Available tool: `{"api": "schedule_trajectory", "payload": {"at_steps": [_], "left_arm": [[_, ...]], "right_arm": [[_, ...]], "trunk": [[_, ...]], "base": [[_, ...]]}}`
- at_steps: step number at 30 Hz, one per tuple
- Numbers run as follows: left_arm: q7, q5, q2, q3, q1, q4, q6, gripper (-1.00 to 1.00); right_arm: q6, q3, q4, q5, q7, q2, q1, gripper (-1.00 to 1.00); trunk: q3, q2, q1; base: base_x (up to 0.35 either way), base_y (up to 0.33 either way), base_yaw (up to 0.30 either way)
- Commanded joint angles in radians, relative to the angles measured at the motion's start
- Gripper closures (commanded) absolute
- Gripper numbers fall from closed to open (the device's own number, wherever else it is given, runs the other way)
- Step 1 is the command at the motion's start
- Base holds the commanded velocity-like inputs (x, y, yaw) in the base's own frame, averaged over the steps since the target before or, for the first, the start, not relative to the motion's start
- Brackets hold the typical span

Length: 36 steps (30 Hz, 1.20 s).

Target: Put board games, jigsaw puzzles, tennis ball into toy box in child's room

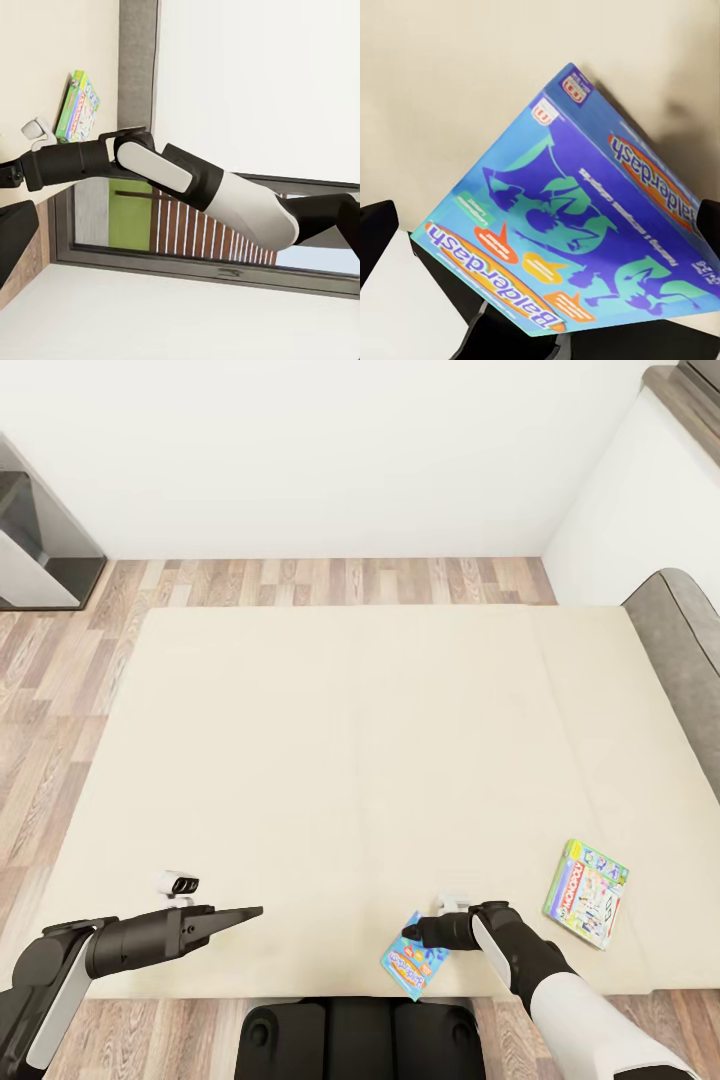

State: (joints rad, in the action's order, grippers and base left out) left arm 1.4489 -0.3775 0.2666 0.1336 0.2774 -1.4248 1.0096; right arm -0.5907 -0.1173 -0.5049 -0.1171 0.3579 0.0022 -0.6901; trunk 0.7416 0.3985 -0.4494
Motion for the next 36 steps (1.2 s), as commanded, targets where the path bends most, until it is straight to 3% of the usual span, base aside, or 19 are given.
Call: {"api": "schedule_trajectory", "payload": {"at_steps": [1, 22, 36], "left_arm": [[0.002, -0.001, 0.000, 0.000, 0.000, 0.000, 0.011, -1.00], [0.003, -0.002, 0.000, 0.000, 0.000, 0.000, 0.009, -1.00], [0.005, -0.003, 0.002, 0.001, 0.000, 0.003, 0.009, -1.00]], "right_arm": [[-0.006, -0.004, -0.001, -0.010, -0.004, -0.001, 0.000, -1.00], [-0.005, 0.002, -0.002, -0.012, 0.001, -0.007, 0.000, -1.00], [0.064, 0.007, -0.003, -0.022, -0.005, -0.022, 0.000, -1.00]], "trunk": [[0.001, 0.001, -0.001], [0.001, 0.001, -0.001], [0.001, 0.001, -0.001]], "base": [[0.000, 0.000, 0.000], [0.000, 0.000, 0.000], [0.000, 0.000, 0.000]]}}
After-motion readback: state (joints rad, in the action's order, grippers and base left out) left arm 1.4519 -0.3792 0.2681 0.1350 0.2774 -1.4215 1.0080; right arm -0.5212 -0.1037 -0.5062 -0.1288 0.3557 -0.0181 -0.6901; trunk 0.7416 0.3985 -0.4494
